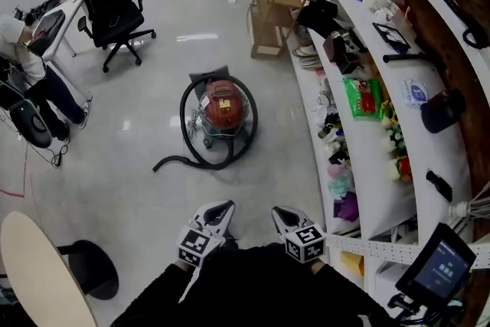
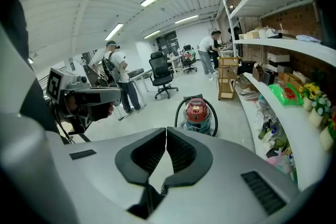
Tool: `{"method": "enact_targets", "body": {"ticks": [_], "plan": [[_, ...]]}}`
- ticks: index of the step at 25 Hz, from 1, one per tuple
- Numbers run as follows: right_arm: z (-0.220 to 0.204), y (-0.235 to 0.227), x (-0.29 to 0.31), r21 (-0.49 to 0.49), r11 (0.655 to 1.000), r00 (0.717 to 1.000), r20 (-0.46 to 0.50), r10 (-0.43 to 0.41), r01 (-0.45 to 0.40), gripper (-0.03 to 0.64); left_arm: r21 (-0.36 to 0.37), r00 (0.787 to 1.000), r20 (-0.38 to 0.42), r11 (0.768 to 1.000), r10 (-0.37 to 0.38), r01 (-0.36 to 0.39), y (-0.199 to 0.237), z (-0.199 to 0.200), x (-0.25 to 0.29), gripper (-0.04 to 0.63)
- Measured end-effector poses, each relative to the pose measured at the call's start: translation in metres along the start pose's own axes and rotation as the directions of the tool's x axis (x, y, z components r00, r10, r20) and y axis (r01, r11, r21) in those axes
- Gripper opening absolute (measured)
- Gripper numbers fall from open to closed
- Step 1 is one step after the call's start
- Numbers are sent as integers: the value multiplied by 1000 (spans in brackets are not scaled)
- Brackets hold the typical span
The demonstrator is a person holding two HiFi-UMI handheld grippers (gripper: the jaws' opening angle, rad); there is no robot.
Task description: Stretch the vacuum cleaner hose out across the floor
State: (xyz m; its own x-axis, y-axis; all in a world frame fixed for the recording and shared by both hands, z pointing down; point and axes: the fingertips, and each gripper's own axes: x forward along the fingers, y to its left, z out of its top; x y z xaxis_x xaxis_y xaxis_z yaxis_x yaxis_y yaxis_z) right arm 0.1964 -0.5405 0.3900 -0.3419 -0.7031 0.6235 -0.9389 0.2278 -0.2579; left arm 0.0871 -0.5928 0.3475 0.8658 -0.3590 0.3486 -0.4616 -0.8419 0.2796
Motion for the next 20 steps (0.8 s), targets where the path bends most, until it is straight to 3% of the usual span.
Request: {"method": "enact_targets", "body": {"ticks": [3, 11, 15, 20], "plan": [[8, -1, 19, 4, 1000, 999, -30, -15, 15, 15, 60, 999, -33, 998, 7, -5, 33, -3, 1, 23], [30, -13, 85, 36, 999, 998, -49, 28, -26, 15, 17, 999, -37, 999, 37, -37, 93, 2, 26, 23], [59, -36, 127, 40, 991, 990, -46, 132, -130, 15, -6, 990, -48, 991, 131, -131, 117, 28, 47, 23], [126, -79, 176, 0, 973, 973, 7, 231, -231, 15, 5, 956, -59, 957, 289, -289, 157, 67, 73, 23]]}}
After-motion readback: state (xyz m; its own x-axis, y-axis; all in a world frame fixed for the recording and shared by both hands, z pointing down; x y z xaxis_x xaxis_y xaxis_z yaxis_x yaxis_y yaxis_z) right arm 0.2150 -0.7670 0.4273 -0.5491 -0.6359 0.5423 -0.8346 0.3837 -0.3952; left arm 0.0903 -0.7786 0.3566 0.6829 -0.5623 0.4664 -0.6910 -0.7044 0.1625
